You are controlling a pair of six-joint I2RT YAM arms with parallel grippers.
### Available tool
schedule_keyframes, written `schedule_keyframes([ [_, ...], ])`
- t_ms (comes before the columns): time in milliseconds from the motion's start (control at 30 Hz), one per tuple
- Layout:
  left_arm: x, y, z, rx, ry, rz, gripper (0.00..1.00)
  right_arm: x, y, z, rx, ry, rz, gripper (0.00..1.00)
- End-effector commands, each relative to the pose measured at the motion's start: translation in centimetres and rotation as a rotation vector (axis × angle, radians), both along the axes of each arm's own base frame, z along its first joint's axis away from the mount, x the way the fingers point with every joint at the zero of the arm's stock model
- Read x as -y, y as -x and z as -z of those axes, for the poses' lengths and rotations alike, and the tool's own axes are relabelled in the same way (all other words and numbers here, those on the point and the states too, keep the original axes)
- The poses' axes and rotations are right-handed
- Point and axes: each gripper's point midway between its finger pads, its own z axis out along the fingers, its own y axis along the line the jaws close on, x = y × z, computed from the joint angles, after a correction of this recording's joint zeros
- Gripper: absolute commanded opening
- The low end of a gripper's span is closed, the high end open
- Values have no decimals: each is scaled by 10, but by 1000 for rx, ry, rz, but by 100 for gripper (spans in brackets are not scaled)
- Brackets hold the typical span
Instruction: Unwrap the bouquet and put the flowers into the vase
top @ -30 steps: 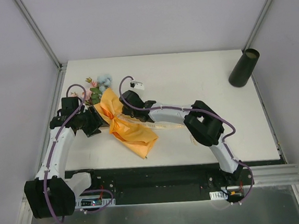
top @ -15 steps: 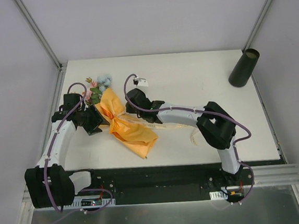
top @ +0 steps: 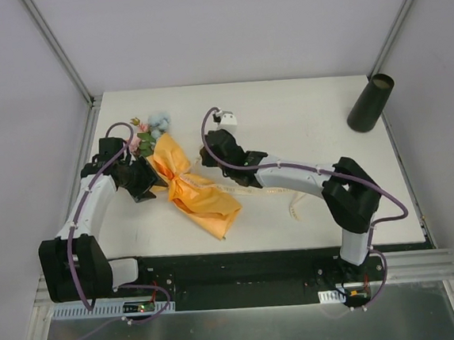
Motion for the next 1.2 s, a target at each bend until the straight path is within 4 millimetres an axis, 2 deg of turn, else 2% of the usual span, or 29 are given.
schedule_keyframes([
  [0, 3, -11, -9, 20, 25, 17, 54, 14, -13, -57, 101, -89, 27, 0],
  [200, 10, -14, -5, 1, 68, 26, 51, 26, -27, -49, 84, -89, 68, 0],
  [233, 10, -14, -5, 2, 66, 26, 51, 28, -30, -48, 78, -88, 74, 2],
  [367, 10, -16, -4, -3, 70, 30, 51, 39, -32, -40, 28, -43, 110, 22],
  [467, 10, -23, -8, 4, 72, 30, 51, 55, -29, -47, -20, -33, 164, 25],
  [533, 11, -28, -11, 12, 76, 34, 51, 58, -24, -56, -44, -51, 161, 27],
  [667, 10, -37, -15, 24, 73, 41, 50, 42, -7, -66, -114, -128, 91, 31],
  [767, 8, -39, -17, 38, 57, 47, 49, 23, 6, -67, -153, -175, 41, 40],
  [833, 8, -39, -19, 50, 55, 56, 50, 9, 15, -68, -168, -191, 10, 42],
  [1067, 0, -25, -17, 71, 2, 44, 49, -46, 28, -83, -230, -352, -118, 30],
  [1167, -3, -18, -13, 68, -16, 34, 49, -67, 32, -76, -259, -365, -140, 28],
])
